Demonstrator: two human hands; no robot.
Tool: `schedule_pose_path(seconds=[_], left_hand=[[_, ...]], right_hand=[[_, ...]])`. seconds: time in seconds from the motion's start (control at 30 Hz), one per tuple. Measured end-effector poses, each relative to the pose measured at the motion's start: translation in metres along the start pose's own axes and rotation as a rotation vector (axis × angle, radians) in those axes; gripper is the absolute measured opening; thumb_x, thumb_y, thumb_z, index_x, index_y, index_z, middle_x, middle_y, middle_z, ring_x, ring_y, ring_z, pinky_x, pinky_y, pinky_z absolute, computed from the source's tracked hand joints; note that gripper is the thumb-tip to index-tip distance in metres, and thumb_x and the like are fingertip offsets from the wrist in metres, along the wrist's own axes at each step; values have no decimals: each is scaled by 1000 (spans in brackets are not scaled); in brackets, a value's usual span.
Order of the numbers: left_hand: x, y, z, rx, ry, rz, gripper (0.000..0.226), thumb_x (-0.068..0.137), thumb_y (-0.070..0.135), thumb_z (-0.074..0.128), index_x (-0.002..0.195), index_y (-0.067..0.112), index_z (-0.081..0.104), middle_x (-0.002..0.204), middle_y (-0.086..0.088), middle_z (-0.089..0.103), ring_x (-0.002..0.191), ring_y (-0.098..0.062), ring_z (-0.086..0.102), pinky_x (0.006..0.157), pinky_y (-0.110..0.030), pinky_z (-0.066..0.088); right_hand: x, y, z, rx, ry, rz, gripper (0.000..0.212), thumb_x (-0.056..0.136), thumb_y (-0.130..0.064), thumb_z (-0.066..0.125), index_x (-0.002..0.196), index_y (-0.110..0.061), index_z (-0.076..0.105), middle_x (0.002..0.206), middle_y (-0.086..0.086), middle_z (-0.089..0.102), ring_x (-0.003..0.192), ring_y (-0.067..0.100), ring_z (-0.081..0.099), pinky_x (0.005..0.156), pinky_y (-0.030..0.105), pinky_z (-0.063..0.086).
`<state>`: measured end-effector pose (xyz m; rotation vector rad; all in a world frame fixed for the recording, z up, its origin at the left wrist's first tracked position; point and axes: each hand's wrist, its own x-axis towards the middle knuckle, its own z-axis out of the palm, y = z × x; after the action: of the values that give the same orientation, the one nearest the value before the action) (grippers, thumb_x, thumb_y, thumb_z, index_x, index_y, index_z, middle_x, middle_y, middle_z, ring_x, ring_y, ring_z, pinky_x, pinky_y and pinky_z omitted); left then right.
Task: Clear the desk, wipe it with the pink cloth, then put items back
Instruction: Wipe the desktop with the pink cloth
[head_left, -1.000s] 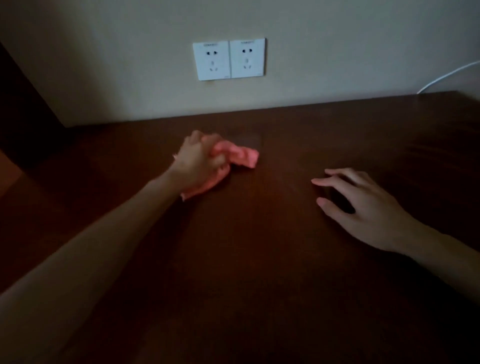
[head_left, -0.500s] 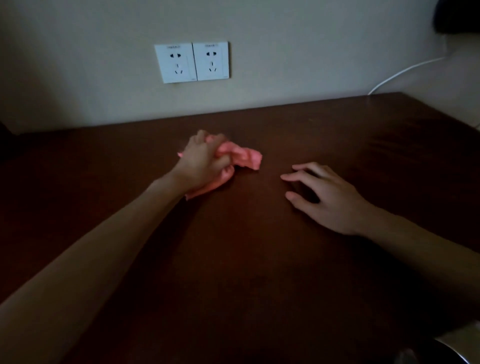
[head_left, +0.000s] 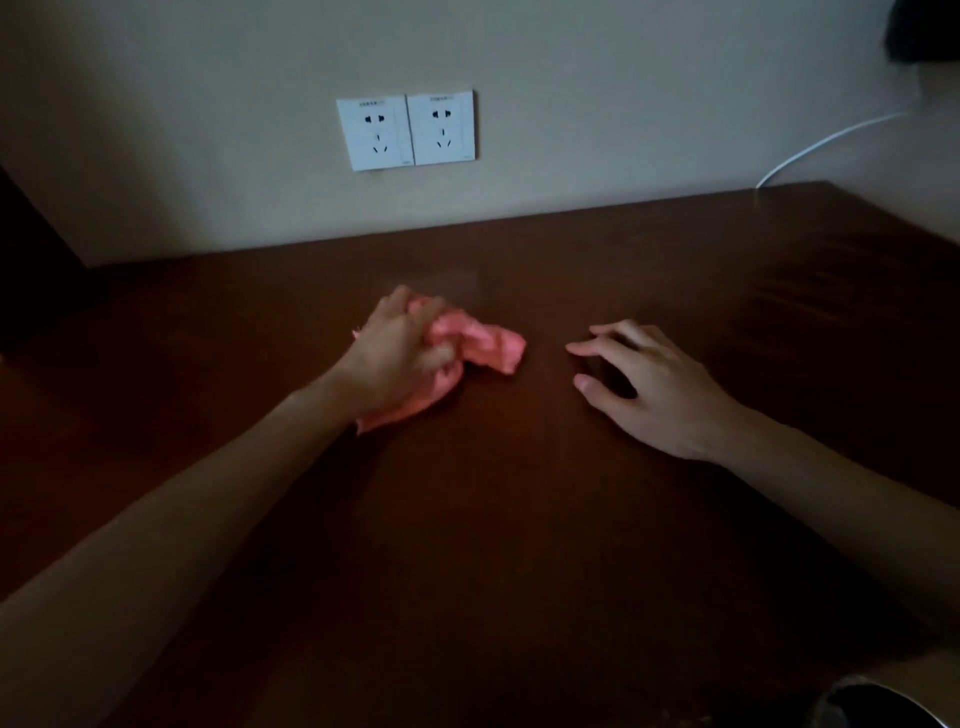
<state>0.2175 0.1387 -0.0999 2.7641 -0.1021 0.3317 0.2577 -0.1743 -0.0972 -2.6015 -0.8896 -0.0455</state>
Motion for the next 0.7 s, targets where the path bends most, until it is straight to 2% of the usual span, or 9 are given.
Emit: schedule_pose_path(seconds=[0.07,0.2,0.33,0.4,0.53,0.63,0.7], left_hand=[[57,-25,4,39,44,-113,40,95,34,57,132,21,58,126,-21,49,121,-41,47,104,-48,41],[146,-40,14,143,112,-231,44,96,42,53,131,16,55,127,-27,50,120,-46,48,102,-50,39],[172,-18,25,141,105,-254,47,96,41,54,133,13,52,130,-29,47,122,-46,45,103,-51,36],[154,-6,27,122,84,-221,49,94,46,53,133,16,53,130,-27,47,121,-47,46,101,-50,38],[64,49,28,65,16,-64,78,71,64,30,130,18,55,124,-25,48,111,-48,50,96,-53,43],[-22,76,14,25,-15,-1,74,75,62,31,131,19,57,122,-21,48,108,-44,50,96,-55,44],[-83,85,1,-1,-25,44,68,81,57,37,134,20,58,123,-16,48,109,-38,49,97,-52,44]], right_hand=[[1,0,-2,-11,-31,5,49,96,-62,43,142,-46,48,153,-16,35,145,8,28,110,45,40],[7,0,-5,-13,-106,44,55,92,-69,38,145,-53,39,158,-23,23,147,2,19,113,44,36],[4,1,-8,-14,-113,31,58,91,-71,37,146,-53,38,158,-23,23,147,2,18,112,40,35],[3,0,-8,-14,-99,19,57,91,-70,38,145,-51,41,157,-22,26,147,4,21,113,42,37],[-3,1,-3,-13,-2,-31,51,92,-67,44,138,-45,52,149,-16,40,141,10,35,112,45,40],[-5,1,1,-14,29,-45,46,94,-62,48,134,-41,56,145,-11,45,137,17,41,109,48,42],[-4,0,1,-9,29,-47,47,94,-61,48,136,-41,56,145,-11,46,137,19,42,109,48,42]])
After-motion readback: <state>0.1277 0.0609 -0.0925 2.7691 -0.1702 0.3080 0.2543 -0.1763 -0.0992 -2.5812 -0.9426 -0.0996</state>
